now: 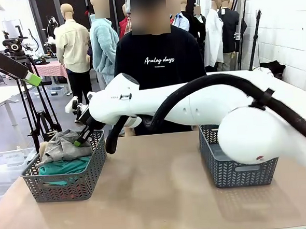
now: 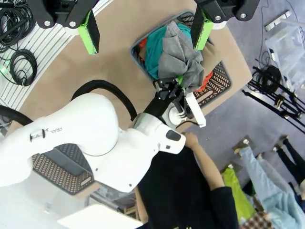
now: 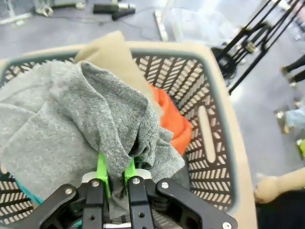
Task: Sort the tops and bottoms.
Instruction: Sort the clothes according to human instructions.
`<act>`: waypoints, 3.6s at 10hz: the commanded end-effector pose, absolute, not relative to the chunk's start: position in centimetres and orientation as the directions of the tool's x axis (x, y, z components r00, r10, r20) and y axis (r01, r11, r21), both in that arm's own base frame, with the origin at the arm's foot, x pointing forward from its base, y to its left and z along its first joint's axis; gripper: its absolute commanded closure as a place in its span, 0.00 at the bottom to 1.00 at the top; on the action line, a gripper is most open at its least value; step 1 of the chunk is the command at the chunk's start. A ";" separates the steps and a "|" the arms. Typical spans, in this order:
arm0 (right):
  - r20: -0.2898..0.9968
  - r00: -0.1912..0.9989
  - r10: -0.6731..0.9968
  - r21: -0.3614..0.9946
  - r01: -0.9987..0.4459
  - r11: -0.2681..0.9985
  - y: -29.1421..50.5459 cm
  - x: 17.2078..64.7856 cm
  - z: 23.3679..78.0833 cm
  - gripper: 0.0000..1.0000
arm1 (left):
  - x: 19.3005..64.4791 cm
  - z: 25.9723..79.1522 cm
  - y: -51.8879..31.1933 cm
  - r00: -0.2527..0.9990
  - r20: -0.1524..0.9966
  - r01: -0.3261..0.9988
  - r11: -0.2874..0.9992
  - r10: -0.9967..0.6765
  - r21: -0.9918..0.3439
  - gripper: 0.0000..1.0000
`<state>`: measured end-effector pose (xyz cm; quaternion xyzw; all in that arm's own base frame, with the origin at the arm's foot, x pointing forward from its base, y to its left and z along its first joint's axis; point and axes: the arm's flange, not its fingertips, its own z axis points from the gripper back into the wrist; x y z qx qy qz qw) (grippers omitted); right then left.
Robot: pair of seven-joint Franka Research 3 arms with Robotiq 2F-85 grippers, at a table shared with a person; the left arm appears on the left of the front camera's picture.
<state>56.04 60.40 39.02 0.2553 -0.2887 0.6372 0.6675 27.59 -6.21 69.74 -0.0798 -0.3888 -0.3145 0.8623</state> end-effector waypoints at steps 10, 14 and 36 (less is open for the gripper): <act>0.702 0.080 0.708 0.017 -0.995 0.096 60.9 56.3 40.7 0.39 | 27.6 69.8 -6.1 0.497 0.725 0.612 0.785 -0.477 0.098 0.00; 0.720 0.080 0.690 -0.016 -0.991 0.132 58.9 55.1 43.4 0.00 | 27.6 69.8 -6.1 0.497 0.725 0.612 0.785 -0.477 0.098 0.00; 0.732 0.060 0.678 -0.042 -0.990 0.133 59.3 56.0 45.3 0.00 | 27.6 69.8 -6.1 0.497 0.725 0.612 0.785 -0.477 0.098 0.00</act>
